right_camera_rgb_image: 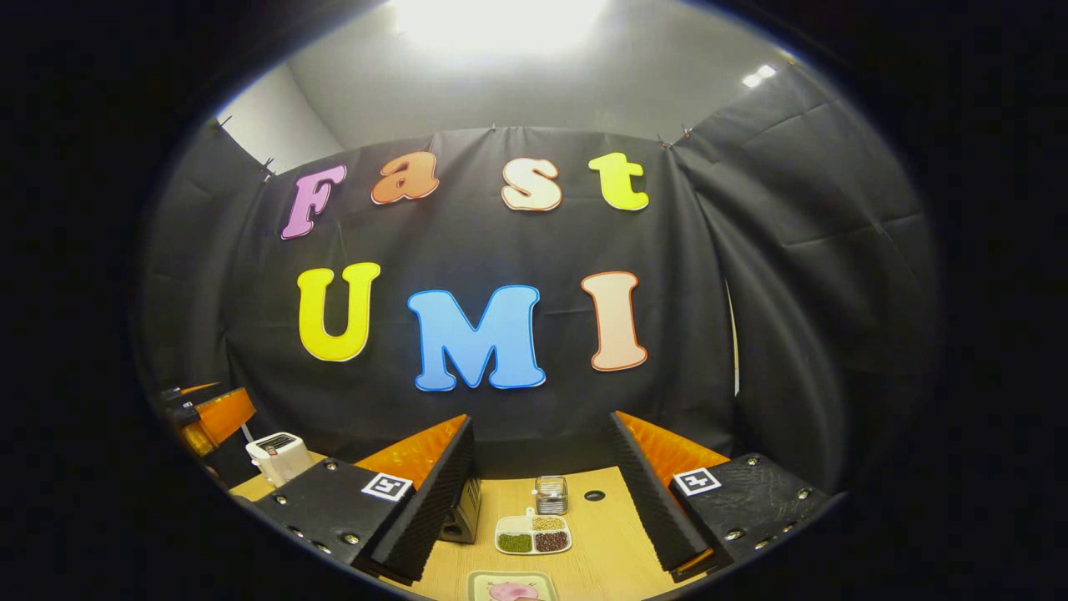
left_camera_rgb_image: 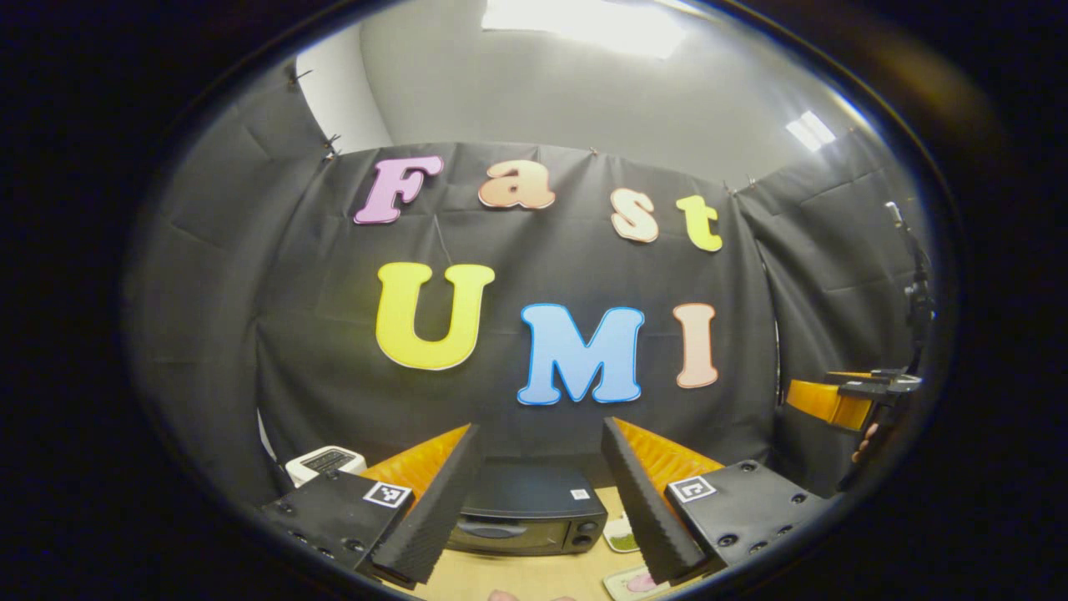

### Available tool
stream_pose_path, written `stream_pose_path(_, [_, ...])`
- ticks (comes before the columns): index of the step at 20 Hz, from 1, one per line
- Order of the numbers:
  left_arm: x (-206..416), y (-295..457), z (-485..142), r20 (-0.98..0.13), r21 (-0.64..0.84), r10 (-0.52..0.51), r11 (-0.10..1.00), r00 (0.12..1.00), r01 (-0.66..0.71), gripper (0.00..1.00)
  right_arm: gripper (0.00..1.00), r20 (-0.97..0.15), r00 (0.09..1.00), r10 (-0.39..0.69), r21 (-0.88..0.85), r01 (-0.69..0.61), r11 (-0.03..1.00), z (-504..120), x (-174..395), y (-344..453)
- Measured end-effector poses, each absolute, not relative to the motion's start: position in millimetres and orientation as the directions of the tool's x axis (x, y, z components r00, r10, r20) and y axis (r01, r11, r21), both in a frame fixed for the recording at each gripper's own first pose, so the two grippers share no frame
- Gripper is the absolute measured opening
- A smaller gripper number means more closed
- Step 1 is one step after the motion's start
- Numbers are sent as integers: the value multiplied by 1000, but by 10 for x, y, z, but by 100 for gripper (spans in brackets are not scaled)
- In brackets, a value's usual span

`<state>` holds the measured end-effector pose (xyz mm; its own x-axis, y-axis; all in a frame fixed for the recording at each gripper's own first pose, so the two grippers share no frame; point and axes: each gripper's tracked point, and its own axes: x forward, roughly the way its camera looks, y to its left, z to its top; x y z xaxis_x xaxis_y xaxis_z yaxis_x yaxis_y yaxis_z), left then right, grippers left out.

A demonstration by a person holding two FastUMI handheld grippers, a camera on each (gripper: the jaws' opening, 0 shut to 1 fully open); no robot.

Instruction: Open the electric oven with the left hand, put the food in, and close the electric oven.

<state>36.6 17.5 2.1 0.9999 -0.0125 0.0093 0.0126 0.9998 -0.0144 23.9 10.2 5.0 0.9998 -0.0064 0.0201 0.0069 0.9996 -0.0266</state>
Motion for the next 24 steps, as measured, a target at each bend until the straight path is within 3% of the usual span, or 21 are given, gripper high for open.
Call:
stream_pose_path(9, [640, 344, -437, -85, -19, -2, 1000, 996, 0, 97, 98, -34, 999, 13, -42, -14, 999, -222, 361, 208])
stream_pose_path(14, [1022, 514, -1104, -213, -7, 1, 1000, 977, -3, 100, 98, -65, 998, 3, -64, -7, 998, -378, 400, 251])
stream_pose_path(16, [1205, 569, -1421, -268, -11, 0, 1000, 963, -2, 92, 98, -81, 997, -4, -70, -2, 998, -444, 407, 251])
stream_pose_path(17, [1288, 595, -1582, -297, -15, -2, 1000, 955, -3, 96, 98, -88, 996, -8, -71, 2, 997, -467, 410, 248])
stream_pose_path(19, [1445, 649, -1929, -358, -18, -4, 1000, 934, -2, 92, 98, -103, 995, -20, -73, 13, 997, -521, 409, 232])
stream_pose_path(21, [1594, 685, -2302, -411, -3, -10, 1000, 912, 10, 100, 98, -113, 993, -32, -78, 23, 997, -549, 406, 210])
stream_pose_path(24, [1762, 734, -2777, -477, 24, -7, 999, 879, 21, 96, 98, -116, 992, -54, -93, 43, 995, -554, 387, 141])
